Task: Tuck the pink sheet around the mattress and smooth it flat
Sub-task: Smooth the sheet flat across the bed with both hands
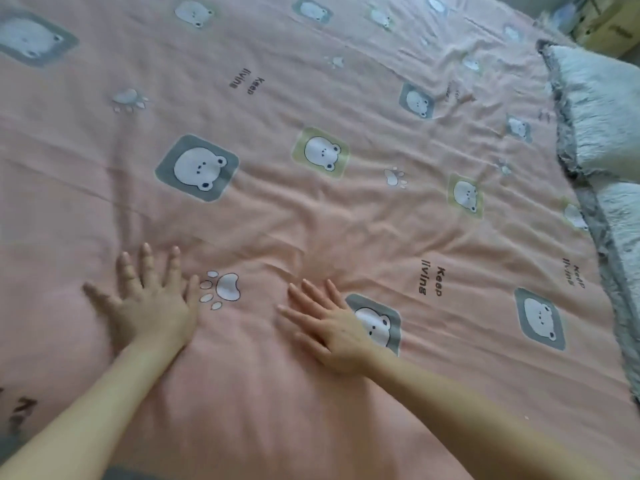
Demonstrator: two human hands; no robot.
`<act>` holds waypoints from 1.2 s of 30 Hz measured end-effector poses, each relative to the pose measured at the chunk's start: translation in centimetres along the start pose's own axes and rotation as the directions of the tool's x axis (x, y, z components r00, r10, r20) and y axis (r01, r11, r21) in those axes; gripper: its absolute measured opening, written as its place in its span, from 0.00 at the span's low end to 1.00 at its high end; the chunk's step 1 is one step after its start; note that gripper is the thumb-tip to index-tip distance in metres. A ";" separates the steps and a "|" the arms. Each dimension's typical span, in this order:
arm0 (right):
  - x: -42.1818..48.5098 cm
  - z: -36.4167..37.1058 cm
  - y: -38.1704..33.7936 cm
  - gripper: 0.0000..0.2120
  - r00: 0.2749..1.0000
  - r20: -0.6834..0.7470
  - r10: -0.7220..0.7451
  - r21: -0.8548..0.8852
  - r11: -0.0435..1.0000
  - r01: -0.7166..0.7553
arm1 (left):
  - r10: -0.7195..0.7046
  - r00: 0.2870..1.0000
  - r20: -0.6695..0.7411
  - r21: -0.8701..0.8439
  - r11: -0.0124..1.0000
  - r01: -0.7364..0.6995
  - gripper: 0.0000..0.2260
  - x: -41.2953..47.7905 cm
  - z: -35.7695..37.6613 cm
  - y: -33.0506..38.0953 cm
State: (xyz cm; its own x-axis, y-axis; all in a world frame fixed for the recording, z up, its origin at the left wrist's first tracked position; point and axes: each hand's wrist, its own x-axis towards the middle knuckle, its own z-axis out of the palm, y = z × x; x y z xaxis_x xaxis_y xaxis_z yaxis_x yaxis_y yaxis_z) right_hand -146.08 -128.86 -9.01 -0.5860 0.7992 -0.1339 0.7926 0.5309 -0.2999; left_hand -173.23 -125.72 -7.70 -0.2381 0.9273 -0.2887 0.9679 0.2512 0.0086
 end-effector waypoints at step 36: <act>7.8 -10.1 43.6 0.28 0.842 -0.300 0.449 0.018 0.885 -0.465 | 0.587 0.766 -0.261 0.146 0.809 -0.570 0.31 29.5 -2.5 43.1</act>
State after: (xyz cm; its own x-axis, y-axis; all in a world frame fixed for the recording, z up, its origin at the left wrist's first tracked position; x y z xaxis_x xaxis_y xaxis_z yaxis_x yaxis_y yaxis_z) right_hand -114.43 -96.62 -13.62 -0.0871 0.9956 0.0357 0.9711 0.0929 -0.2198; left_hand -138.74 -86.83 -13.44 0.3650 0.9304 0.0336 0.9300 -0.3660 0.0321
